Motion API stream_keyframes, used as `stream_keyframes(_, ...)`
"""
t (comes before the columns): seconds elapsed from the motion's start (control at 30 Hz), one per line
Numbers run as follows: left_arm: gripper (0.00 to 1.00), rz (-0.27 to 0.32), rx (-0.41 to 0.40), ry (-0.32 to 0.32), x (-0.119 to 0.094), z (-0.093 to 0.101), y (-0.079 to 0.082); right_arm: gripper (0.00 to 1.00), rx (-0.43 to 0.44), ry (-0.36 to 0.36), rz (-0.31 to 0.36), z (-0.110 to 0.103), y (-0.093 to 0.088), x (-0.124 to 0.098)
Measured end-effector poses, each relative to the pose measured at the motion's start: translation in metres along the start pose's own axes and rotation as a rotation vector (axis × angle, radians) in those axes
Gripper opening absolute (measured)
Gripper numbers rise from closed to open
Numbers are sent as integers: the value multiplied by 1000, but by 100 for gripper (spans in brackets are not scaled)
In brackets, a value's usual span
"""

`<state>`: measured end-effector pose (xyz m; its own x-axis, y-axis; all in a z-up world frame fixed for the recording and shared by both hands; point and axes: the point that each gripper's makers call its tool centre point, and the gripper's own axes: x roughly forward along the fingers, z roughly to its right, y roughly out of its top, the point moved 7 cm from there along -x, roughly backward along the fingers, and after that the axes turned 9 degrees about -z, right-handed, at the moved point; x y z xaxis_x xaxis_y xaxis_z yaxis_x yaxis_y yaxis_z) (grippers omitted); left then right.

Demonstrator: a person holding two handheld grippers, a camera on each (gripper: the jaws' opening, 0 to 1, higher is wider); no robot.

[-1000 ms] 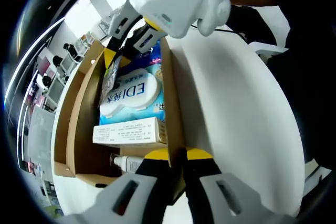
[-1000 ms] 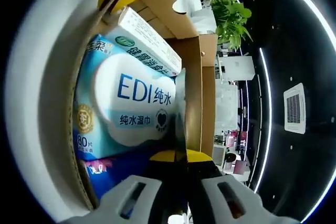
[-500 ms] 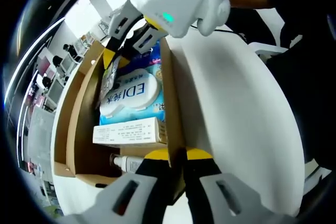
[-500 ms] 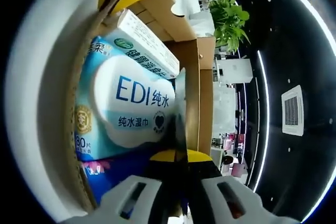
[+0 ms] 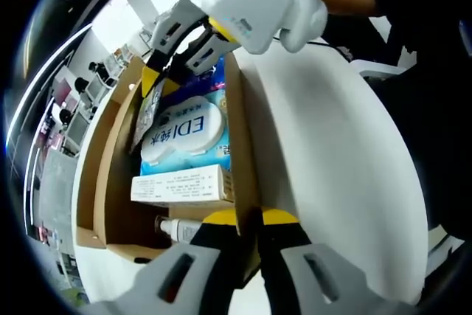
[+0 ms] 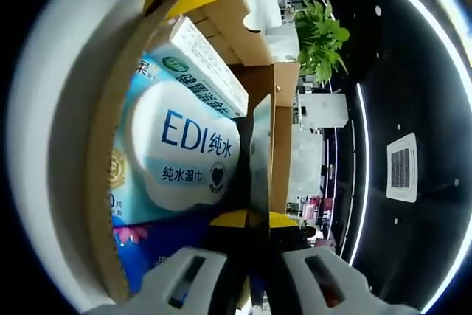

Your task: Operate the shoe box by opening the lid, removing the specified soft item, and placing it in the target area until the item is outside and the box remains undamaged.

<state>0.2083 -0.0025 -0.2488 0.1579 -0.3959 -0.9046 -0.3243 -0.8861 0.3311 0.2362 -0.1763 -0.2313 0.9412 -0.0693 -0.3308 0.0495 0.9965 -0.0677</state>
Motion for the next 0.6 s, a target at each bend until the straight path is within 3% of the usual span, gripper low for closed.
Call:
stream_keyframes(0.27,7,0,0,1,0,-1,0,1,-93,-40,12,1,3,-6)
stream_keyframes(0.6,7,-3,-2,2,1,0,0,1,-94,-107,-1,17,-13,-26)
